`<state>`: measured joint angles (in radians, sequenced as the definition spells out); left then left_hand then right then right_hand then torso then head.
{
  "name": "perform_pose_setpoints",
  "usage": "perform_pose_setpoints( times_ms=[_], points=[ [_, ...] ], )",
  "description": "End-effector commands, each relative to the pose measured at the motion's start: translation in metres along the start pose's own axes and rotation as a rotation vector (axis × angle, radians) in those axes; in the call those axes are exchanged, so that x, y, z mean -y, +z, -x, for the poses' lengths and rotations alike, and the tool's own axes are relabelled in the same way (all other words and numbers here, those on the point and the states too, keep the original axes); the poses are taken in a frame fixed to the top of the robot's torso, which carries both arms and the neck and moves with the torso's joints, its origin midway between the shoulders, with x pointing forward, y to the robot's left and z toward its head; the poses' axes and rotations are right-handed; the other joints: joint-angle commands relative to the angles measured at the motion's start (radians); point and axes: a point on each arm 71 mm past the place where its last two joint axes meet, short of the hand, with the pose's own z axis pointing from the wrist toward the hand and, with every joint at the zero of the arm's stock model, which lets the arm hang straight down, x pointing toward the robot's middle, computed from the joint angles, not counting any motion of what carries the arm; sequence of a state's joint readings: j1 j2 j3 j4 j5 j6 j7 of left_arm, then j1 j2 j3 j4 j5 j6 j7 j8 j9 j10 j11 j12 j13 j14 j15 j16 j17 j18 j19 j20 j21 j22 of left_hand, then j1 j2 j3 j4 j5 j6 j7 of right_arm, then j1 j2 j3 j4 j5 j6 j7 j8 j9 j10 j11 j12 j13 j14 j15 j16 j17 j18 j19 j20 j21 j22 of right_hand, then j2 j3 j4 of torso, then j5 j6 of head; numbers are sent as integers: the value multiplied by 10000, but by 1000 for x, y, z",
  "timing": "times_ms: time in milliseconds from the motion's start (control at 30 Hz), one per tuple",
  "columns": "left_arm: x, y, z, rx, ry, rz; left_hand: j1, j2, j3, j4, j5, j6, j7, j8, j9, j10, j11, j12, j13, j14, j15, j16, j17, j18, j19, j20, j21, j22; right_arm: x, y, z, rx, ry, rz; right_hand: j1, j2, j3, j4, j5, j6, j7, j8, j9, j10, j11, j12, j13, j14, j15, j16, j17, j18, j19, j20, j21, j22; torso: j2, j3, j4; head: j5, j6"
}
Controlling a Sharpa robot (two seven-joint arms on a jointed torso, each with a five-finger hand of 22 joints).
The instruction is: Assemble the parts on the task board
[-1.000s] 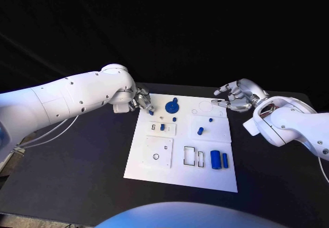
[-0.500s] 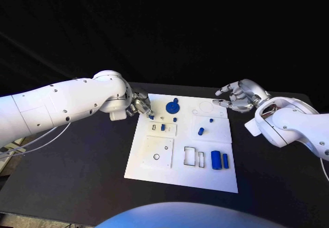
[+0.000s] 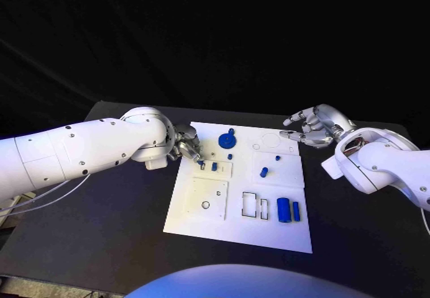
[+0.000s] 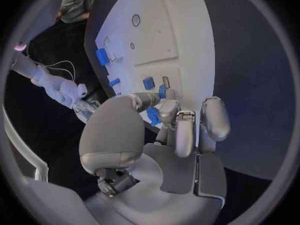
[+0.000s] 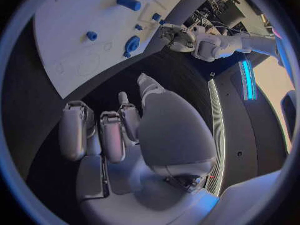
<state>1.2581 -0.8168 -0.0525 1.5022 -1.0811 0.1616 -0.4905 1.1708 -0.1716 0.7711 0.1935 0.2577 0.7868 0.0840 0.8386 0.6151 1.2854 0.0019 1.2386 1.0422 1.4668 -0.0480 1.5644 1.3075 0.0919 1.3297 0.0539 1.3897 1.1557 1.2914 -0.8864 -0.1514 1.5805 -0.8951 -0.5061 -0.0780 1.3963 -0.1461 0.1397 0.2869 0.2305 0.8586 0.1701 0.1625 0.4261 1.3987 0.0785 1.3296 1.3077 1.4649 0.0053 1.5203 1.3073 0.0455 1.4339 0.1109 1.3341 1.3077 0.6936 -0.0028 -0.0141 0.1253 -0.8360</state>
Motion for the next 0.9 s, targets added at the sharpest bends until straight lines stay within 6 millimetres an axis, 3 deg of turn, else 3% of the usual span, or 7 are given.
perform_pose_setpoints(
  times_ms=[33, 267, 900],
  points=[
    [5, 0, -1, 346, 403, -211, 29, -6, 1624, -1586, 56, 90, -43, 37, 98, 51, 2, 67, 8, 1040, -84, 64, 2633, -48, 69, 19, 67, 9, 0, 0, -1, -23, -45, 99, -116, -17, 4, 42, 67, -18, -57, 53, -10, -23, -3, -21, 466, 736, -9, -43, 1346, 170, -25, -17, -28, 838, 15, -3, -26, 8, -8],
    [9, 0, -5, 286, 539, -271, 0, -34, 1659, -1594, 74, 113, -52, 49, 102, 88, -6, 89, 39, 1040, -92, 64, 2633, -57, 99, 12, 92, 59, 0, 0, -1, -31, -47, 93, -122, -9, 8, 37, 84, -18, -59, 59, -11, -19, -4, -17, 470, 736, -10, -45, 1343, 171, -26, -18, -33, 835, 20, 21, -18, 24, -45],
    [10, 1, -8, 58, 1080, -105, -19, -56, 1686, -1605, 88, 126, -60, 56, 104, 102, -13, 91, 38, 1040, -98, 64, 2633, -62, 115, 5, 106, 83, 1, -1, -1, -37, -43, 75, -122, -9, 8, 37, 84, -18, -59, 59, -11, -19, -4, -17, 470, 736, -10, -45, 1343, 171, -26, -18, -33, 835, 9, 15, -22, 32, -120]
  ],
)
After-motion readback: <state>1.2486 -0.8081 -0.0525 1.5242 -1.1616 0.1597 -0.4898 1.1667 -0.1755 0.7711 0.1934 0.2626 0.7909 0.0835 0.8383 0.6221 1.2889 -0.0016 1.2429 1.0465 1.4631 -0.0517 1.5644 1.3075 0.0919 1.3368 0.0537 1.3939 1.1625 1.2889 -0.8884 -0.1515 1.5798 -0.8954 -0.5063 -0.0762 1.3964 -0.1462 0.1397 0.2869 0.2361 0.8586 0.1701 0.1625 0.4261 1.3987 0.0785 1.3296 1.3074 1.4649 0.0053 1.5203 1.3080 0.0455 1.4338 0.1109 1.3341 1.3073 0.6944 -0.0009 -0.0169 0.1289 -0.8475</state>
